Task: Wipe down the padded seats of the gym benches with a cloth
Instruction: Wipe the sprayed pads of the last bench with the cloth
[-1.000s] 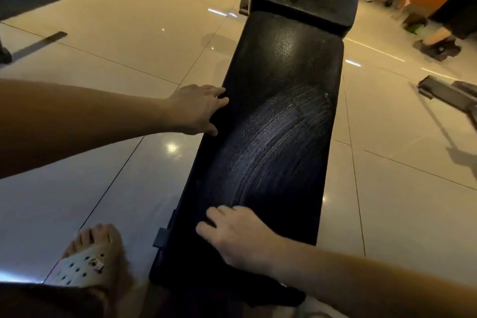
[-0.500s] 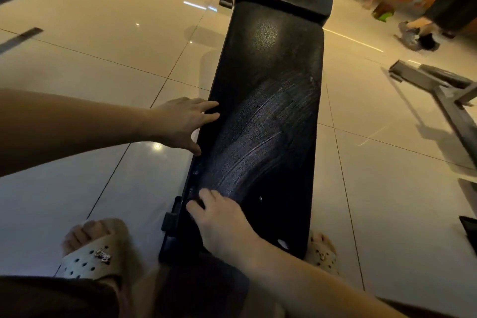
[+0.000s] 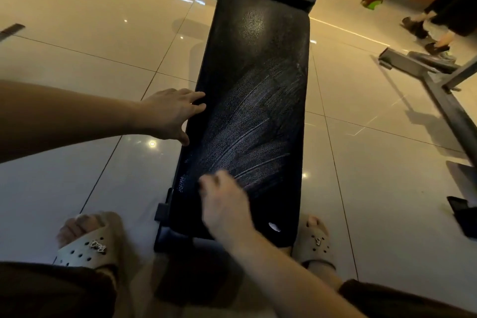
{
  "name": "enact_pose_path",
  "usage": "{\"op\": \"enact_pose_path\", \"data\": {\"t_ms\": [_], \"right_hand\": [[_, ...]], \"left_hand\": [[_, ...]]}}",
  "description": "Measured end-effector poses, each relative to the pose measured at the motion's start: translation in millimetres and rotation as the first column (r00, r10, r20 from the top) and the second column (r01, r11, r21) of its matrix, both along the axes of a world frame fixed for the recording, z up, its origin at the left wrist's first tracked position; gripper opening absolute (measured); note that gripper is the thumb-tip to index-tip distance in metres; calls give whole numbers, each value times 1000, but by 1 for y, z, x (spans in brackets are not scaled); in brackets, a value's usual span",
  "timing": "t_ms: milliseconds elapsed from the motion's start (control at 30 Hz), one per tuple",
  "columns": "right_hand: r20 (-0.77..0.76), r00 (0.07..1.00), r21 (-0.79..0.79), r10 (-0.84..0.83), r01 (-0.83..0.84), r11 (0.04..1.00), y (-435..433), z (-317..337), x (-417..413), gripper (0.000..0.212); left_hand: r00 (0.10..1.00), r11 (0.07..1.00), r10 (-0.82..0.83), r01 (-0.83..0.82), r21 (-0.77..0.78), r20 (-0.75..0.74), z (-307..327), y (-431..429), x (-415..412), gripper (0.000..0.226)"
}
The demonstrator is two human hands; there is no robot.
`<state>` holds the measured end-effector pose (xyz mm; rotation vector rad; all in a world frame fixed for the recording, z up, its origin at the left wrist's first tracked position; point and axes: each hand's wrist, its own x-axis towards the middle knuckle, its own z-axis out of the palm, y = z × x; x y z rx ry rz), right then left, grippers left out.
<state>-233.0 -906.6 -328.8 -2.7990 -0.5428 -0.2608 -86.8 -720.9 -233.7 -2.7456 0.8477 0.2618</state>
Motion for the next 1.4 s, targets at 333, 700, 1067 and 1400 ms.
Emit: {"op": "enact_pose_path", "data": {"t_ms": [333,700,1067,1400], "right_hand": [[108,908,23,-406,406,914,-127,25,49,16],[-50,970,-32,237,-239,971,-11,1,-18,33],[48,924,127,-379,371,920,-79,14,39,16],[100,995,-78,-28,36,996,-117,23,31,14]], "left_hand": [[1000,1000,-7,8,-15,18,-2,0,-3,105],[1000,1000,10,-10,2,12,-3,-1,-6,106],[1000,1000,11,-12,26,10,-2,-5,-5,106],[1000,999,28,-28,18,2,-3,-4,-5,107]]}}
